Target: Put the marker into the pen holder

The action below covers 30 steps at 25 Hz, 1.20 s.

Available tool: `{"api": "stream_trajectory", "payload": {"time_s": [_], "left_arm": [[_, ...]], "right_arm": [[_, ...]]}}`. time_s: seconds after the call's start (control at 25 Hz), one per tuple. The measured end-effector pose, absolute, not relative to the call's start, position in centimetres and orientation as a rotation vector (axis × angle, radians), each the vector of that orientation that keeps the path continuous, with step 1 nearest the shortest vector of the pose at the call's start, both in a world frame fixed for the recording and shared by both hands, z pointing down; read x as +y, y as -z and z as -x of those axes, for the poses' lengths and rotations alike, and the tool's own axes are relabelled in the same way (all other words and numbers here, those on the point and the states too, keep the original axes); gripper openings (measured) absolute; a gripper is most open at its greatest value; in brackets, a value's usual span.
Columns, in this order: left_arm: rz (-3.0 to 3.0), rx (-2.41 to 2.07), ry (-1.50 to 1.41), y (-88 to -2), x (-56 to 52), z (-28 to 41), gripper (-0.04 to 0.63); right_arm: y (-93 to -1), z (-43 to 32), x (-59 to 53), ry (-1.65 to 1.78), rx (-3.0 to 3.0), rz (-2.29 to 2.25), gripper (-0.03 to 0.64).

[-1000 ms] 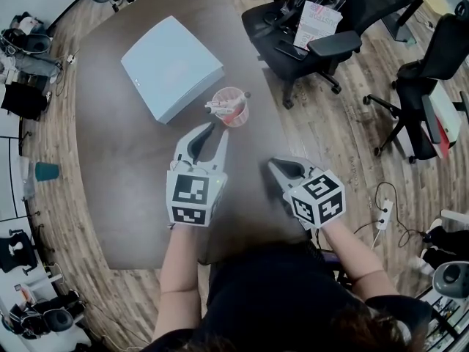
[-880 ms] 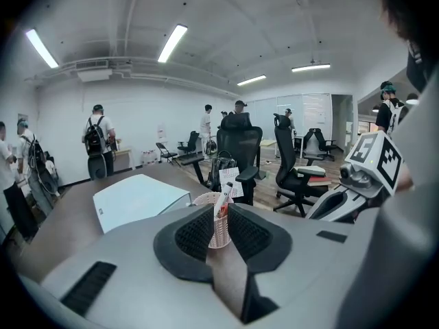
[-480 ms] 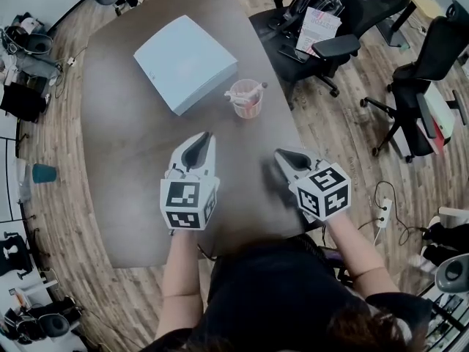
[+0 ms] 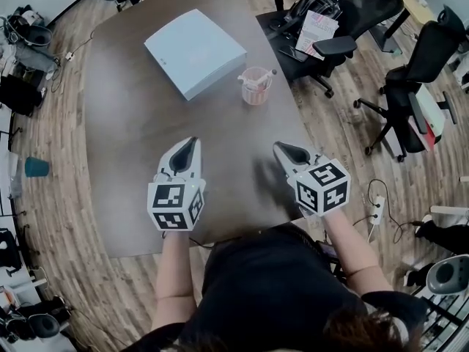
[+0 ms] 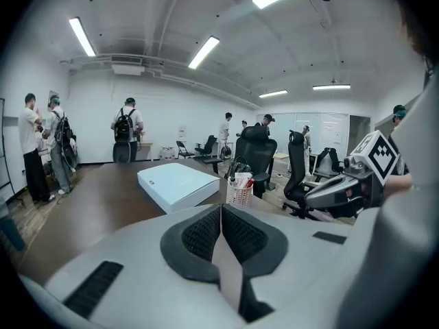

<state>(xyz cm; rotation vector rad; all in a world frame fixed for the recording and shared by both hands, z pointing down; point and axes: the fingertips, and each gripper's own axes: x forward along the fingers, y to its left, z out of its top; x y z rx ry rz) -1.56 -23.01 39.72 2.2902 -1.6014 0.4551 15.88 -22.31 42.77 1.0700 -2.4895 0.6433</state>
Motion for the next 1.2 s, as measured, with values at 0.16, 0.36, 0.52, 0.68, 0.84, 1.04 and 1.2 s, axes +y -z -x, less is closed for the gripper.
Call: {"api": "stream_trajectory", "payload": {"time_s": [0.16, 0.36, 0.52, 0.68, 0.84, 1.04, 1.2], "left_arm": [[-2.260, -1.615, -0.458, -39.9, -20.9, 2.8, 0.032], [-2.227, -1.614, -0.453, -40.8, -18.9, 3.6, 0.032], [-2.204, -1.621, -0.449, -41.2, -17.4, 4.2, 0.032], [-2.177, -1.641, -0.438, -41.3, -16.1, 4.9, 0.031], [-2.153, -1.657, -0.432, -41.4, -14.9, 5.5, 0.031], [-2.130, -1.657, -0.424, -41.7, -14.2, 5.8, 0.031], [-2.128, -1.666, -0.420, -41.5, -13.8, 5.7, 0.031]], "right_arm": [[-41.9, -15.5, -21.4, -0.621, -2.494, -1.088, 0.018], [-41.6, -14.9, -20.7, -0.599, -2.490, -1.096, 0.018], [-41.4, -14.3, -20.1, -0.585, -2.494, -1.086, 0.018], [-41.6, -13.5, -19.4, -0.589, -2.500, -1.066, 0.018], [-41.4, -12.9, -18.9, -0.577, -2.513, -1.060, 0.018], [-41.3, -12.8, -18.8, -0.570, -2.514, -1.065, 0.018], [-41.2, -12.8, -18.5, -0.569, -2.520, -1.059, 0.018]]}}
